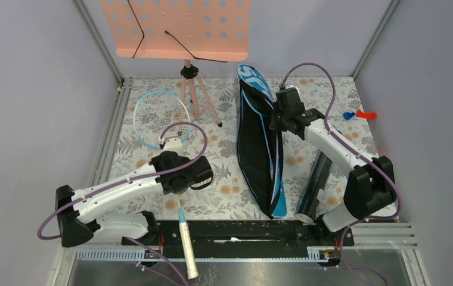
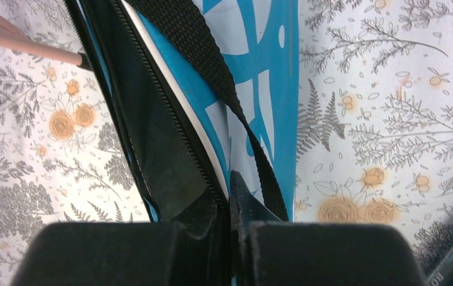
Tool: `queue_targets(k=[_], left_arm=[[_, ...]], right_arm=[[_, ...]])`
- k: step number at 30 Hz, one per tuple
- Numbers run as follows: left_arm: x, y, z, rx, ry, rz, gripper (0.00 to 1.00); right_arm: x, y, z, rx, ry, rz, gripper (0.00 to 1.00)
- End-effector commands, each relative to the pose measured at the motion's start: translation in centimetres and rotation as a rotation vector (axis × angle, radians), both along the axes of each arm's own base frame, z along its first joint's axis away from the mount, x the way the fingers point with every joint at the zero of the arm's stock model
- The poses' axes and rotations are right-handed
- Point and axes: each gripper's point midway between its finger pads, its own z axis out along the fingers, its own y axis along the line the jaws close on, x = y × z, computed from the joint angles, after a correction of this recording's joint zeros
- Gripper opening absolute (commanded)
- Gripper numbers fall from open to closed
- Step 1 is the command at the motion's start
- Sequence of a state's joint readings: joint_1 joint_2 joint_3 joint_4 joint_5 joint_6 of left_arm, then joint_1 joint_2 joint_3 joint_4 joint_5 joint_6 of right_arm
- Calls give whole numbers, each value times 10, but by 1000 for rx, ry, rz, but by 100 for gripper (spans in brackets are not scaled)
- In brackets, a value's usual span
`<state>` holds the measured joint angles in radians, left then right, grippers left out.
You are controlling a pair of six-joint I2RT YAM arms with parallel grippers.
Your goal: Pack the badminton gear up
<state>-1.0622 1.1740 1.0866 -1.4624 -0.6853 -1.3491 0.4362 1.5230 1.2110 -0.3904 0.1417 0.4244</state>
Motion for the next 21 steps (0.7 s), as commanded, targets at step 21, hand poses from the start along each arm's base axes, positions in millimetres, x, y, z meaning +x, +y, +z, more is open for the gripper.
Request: queue_targets(k=[21], left_arm=[[-26, -139, 5, 119, 88, -637, 0]], right_arm=[[14, 40, 31, 194, -25, 105, 0]])
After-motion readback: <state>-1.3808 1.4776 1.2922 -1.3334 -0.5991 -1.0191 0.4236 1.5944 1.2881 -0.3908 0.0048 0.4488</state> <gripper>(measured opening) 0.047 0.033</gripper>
